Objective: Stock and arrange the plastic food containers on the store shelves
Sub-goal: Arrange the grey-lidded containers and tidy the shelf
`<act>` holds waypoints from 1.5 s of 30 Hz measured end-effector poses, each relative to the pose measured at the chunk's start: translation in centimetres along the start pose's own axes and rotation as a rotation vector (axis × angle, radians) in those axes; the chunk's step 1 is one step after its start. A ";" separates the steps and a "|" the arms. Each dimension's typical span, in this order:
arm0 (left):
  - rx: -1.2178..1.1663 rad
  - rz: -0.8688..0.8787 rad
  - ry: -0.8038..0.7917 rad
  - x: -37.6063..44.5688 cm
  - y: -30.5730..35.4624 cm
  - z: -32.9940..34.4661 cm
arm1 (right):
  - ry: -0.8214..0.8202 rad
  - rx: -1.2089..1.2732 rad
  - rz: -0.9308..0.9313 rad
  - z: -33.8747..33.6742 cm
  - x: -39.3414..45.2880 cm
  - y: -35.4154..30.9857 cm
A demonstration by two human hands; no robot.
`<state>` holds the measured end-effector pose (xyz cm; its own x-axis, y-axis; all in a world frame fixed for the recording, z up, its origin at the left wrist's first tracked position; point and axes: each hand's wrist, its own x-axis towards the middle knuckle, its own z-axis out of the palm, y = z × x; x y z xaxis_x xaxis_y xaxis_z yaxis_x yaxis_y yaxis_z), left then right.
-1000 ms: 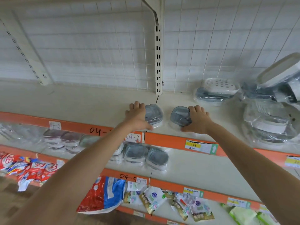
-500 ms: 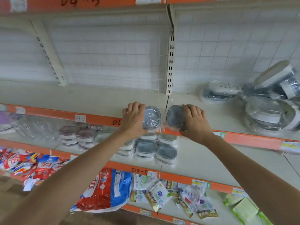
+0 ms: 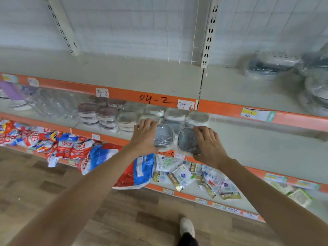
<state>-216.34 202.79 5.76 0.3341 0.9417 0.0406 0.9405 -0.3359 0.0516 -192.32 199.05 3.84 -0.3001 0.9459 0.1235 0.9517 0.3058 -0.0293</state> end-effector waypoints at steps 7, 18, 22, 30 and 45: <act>-0.031 -0.049 -0.045 1.8 1.2 6.1 | -0.113 0.022 0.127 5.7 0.4 2.1; -0.153 -0.016 0.076 13.2 0.6 13.6 | 0.098 0.114 0.227 14.6 7.4 8.3; -0.169 0.007 0.113 16.9 0.5 15.5 | 0.079 0.168 0.249 16.3 10.6 10.4; -0.207 0.066 0.002 20.3 -0.2 18.0 | 0.005 0.216 0.203 19.0 12.5 12.7; 0.225 0.043 0.099 18.1 1.6 20.7 | 0.097 -0.115 0.149 20.7 11.0 9.9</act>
<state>-207.47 219.70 -14.08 0.3767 0.9162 0.1366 0.9195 -0.3519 -0.1753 -187.58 214.77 -15.67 -0.1526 0.9632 0.2211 0.9880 0.1432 0.0582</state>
